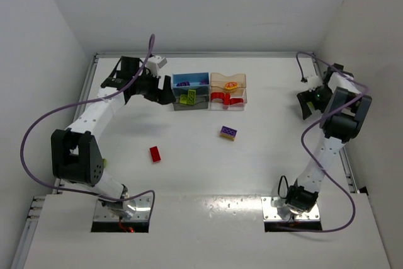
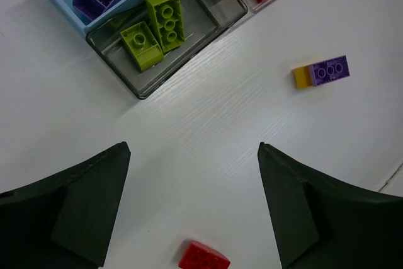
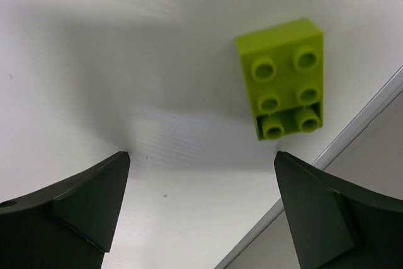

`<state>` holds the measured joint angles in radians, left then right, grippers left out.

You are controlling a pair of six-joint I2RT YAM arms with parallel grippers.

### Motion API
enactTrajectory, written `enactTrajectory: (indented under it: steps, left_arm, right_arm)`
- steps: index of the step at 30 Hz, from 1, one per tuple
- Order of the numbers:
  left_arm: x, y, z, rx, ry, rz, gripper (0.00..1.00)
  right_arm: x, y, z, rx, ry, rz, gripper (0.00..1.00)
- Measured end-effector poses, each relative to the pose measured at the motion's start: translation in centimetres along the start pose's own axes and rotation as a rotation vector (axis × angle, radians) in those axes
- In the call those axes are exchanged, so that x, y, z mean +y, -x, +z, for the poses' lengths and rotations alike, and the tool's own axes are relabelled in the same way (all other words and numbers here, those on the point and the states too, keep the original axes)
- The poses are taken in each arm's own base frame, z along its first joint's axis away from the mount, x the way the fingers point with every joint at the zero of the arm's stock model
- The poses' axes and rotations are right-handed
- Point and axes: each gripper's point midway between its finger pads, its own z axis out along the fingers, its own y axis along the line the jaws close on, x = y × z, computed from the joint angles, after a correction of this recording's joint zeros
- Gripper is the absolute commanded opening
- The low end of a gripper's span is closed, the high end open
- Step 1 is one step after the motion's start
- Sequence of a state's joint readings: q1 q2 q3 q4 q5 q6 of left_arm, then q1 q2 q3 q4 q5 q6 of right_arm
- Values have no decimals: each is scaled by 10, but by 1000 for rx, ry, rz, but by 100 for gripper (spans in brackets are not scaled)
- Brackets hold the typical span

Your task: Sort the legos into containers by color

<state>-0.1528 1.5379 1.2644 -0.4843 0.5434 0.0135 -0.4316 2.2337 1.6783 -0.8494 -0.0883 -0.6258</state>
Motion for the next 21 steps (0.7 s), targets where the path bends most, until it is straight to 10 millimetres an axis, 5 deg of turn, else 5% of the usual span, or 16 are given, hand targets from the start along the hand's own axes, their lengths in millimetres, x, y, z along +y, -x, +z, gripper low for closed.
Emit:
enactTrajectory:
  steps: [4,12,21]
  left_arm:
    - [-3,-2,1,4,-18,-3,89]
    - [-7,-1,0,0,-42,-3,89]
    - [-8,-1,0,-1,-45,-3,89]
  right_arm:
    - [-2,12,-3,-19,-18,-16,98]
    - [-48,59,-10,-99,-111,-46,98]
    - [-45,52,8,-40,-80,-81,79]
